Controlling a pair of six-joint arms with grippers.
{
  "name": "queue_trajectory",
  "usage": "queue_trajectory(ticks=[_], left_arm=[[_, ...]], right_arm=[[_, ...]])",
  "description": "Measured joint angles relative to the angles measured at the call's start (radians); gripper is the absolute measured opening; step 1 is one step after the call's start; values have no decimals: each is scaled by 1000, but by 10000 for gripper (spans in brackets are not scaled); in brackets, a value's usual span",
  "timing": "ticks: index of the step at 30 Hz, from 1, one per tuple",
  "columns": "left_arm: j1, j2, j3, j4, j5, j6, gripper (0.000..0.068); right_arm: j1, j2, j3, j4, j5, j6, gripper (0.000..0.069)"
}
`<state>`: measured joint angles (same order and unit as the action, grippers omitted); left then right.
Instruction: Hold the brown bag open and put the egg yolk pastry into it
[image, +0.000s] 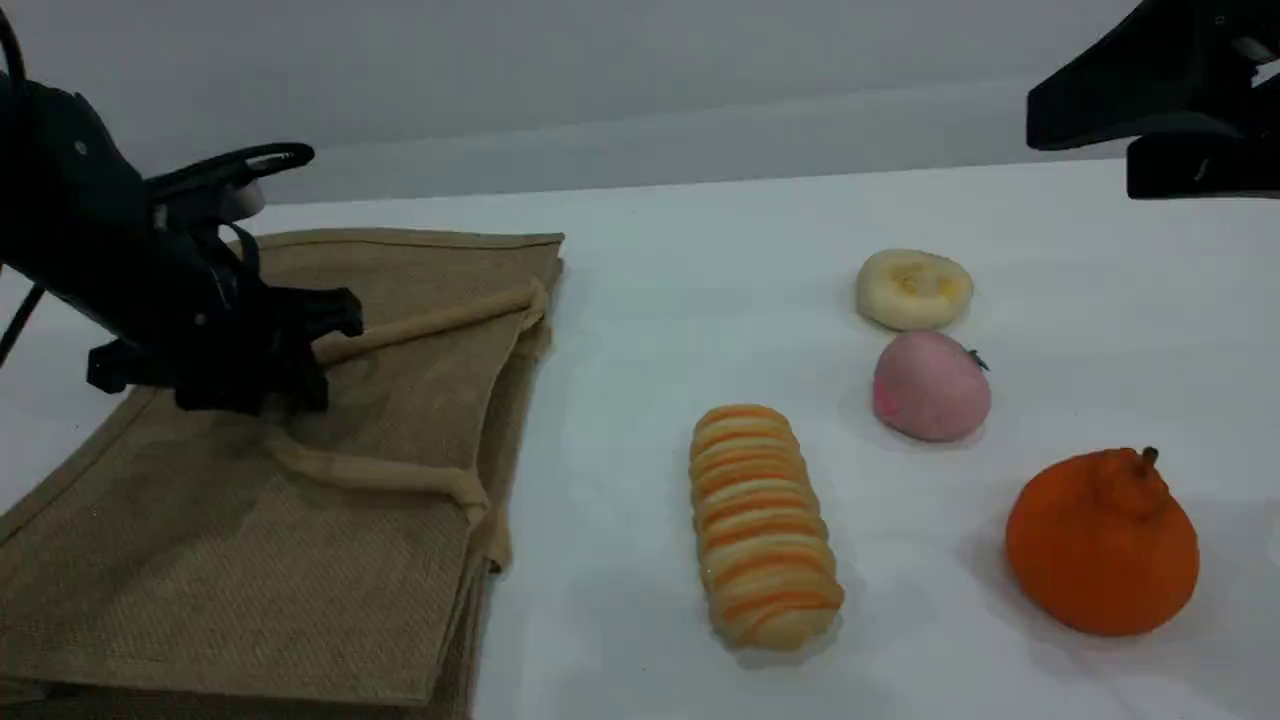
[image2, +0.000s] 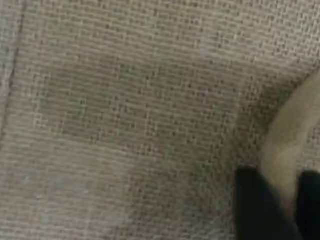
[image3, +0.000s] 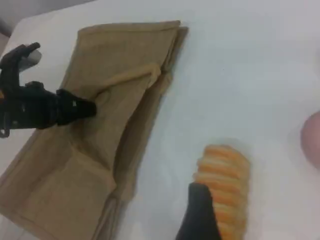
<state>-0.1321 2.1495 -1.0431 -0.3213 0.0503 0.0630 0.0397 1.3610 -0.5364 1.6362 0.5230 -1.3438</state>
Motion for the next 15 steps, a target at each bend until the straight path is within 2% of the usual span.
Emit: queue_trajectory(ticks=[2,8,15], left_arm=[[0,-12,0,0,10,0,88],[0,-104,-10,1,97,2,83],[0,-301,-35,3,341,2,83]], right_arm=[[0,0,0,18,-3,-18,481],[0,0,0,110,-4,-123,481],[0,49,-11,107,-3,-184,481]])
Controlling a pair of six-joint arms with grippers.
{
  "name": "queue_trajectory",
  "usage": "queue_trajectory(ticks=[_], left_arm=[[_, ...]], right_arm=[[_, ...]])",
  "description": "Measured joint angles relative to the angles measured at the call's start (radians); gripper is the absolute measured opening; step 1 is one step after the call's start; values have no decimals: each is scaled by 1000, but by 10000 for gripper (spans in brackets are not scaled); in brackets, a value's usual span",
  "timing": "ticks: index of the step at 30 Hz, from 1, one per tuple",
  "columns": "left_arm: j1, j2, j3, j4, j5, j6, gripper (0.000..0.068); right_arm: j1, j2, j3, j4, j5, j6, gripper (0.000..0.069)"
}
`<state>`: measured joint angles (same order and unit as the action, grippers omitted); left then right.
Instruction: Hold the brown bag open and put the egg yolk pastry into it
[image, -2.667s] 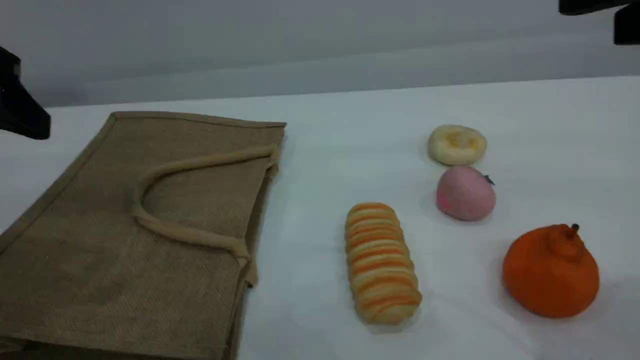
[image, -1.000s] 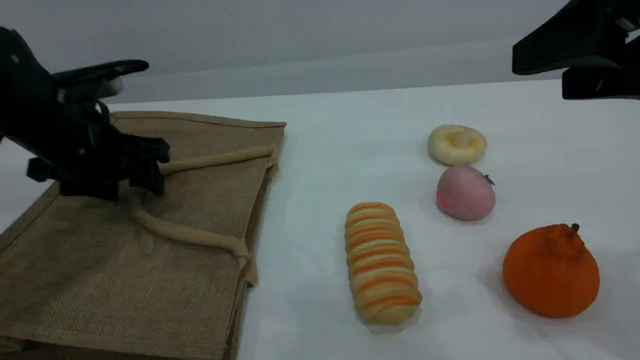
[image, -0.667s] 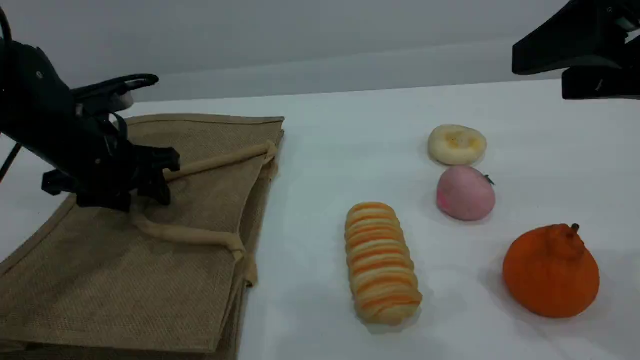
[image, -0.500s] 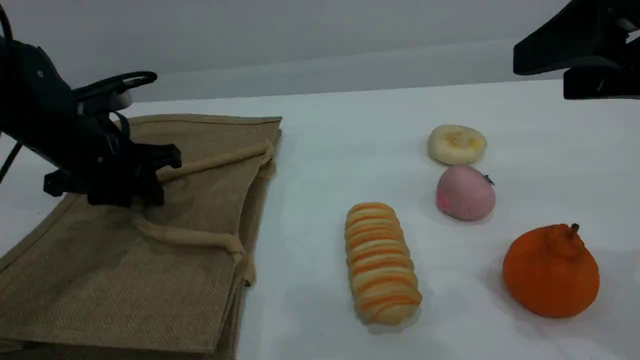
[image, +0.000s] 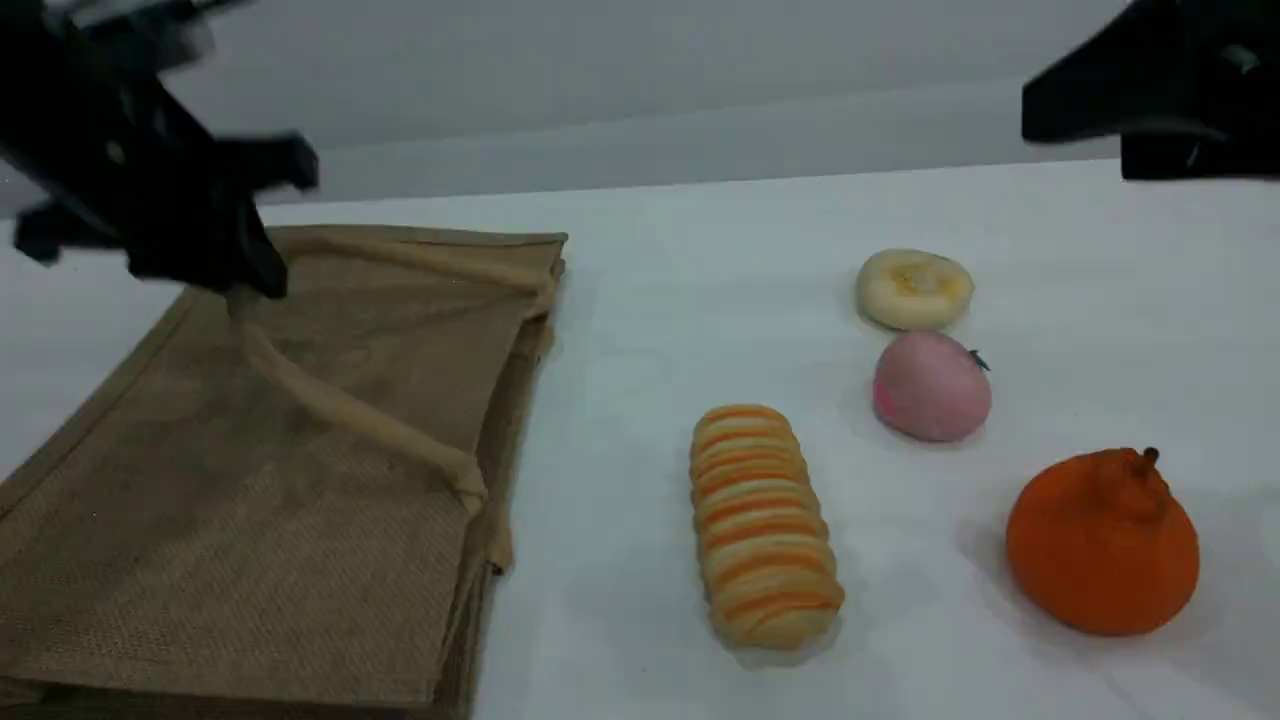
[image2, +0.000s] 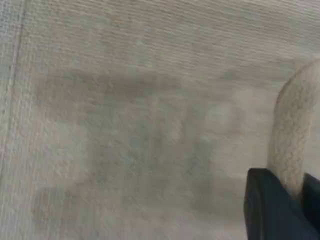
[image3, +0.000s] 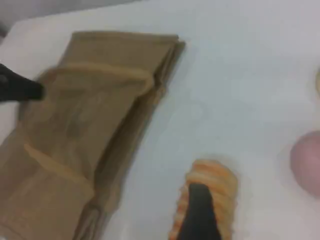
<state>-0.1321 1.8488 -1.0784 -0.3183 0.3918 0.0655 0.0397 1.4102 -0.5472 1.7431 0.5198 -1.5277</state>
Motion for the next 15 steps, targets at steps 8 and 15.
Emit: queue_trajectory(ticks=[8,15], left_arm=[[0,-279,-54,7,215,4,83],[0,-399,-148,8,417,63,83]], right_arm=[[0,171,-139,1,-2,0,481],[0,364,-302,2,-45,0,481]])
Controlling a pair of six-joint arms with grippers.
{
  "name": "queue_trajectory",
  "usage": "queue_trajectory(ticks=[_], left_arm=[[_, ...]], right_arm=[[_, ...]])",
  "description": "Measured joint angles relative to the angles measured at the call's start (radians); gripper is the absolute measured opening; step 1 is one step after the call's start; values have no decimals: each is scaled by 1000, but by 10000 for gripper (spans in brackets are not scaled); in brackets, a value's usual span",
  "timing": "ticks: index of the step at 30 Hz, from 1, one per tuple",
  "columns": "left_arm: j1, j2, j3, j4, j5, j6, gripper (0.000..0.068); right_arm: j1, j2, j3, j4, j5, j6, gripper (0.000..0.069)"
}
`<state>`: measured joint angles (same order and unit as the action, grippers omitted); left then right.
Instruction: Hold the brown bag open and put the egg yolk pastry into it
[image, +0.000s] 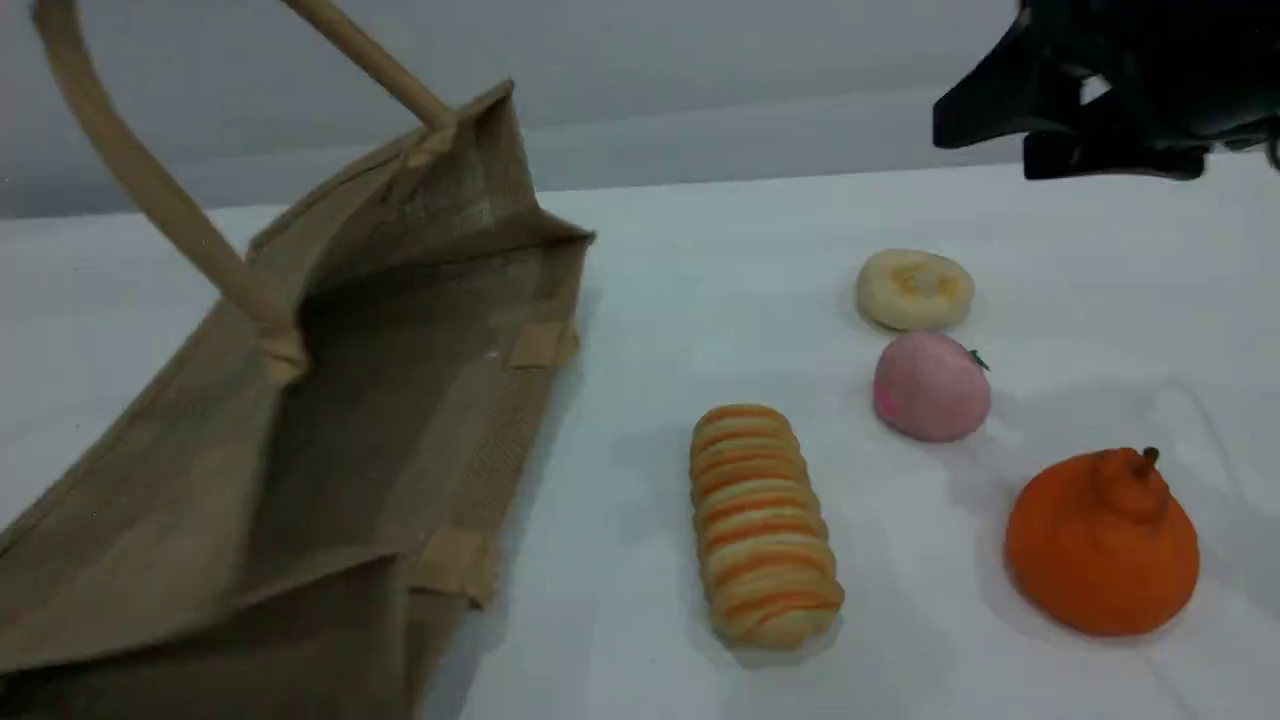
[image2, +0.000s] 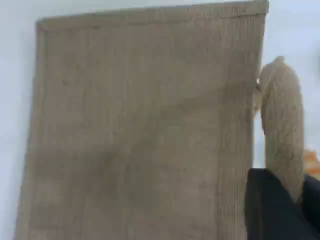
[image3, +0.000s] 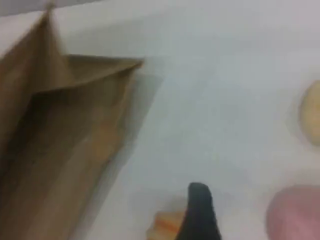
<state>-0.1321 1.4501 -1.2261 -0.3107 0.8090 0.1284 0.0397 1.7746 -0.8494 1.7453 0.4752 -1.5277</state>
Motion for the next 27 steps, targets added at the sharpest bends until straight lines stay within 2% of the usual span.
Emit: queue_trajectory(ticks=[6,10,18,27], left_arm=[[0,2,-142,1,199,79,83],[0,2,-223,-2,281,102,83],[0,3,-263,-44,361,181,83],[0,4,-263,-113,361,238,83]], right_arm=[[0,150,-122,1,-53,-2,481],[0,237,-200,1,-59,-13,481],[0,338,-307,1,-165,-44,481],[0,448,-398,0,-182,-44,481]])
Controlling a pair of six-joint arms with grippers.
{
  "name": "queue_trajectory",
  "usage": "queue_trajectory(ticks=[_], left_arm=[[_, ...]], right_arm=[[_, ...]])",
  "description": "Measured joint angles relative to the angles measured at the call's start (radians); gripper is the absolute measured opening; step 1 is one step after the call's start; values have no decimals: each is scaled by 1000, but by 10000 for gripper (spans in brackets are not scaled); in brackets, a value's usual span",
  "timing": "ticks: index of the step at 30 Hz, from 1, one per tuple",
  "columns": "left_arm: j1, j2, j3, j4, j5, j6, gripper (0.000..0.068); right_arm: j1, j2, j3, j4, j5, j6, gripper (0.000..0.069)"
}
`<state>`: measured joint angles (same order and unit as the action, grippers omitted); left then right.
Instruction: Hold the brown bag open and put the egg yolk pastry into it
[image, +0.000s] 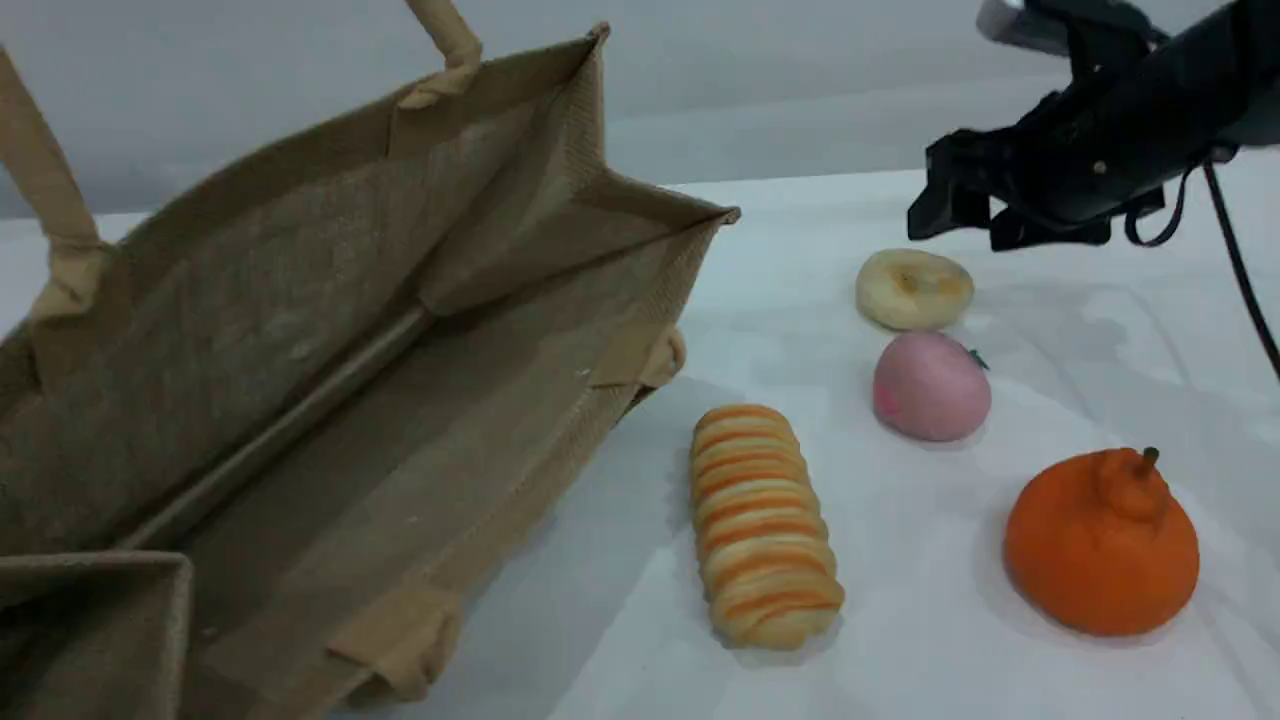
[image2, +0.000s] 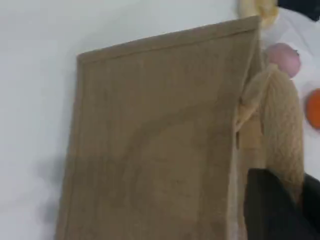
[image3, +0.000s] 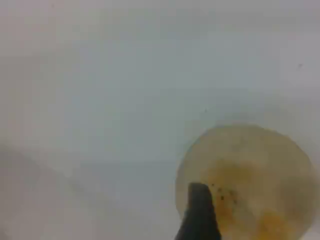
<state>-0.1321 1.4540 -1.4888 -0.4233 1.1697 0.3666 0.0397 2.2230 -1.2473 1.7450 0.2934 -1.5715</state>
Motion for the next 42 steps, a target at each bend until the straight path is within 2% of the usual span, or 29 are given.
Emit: queue_trajectory(ticks=[10,22,25,27,30,34,35,38,42], left_arm=[[0,1,0,-2,-9,-6,83],[0,1,0,-2,-35,-8,83],[0,1,0,-2,-42,-8,83],[0,1,0,-2,-52,-8,83],[0,1,0,-2,-55,-8,83],[0,1,0,-3,-56,-8,83],[0,1,0,-3,-56,-8,83],[0,1,0,-3,-56,-8,83],[0,1,0,-3,-58,-8,83]], right_arm=[[0,103,-78,-1,-4,2,481],[0,141,-98,1,8,2,479],[0,145,-98,1,23,2,459],[0,146,-98,1,34,2,428],[-1,146,-98,1,34,2,329],[-1,135,-97,-3,34,2,113],[-1,127,-96,-4,35,2,78],[-1,93,-95,-5,38,2,44],[-1,27,-70,-38,40,2,39]])
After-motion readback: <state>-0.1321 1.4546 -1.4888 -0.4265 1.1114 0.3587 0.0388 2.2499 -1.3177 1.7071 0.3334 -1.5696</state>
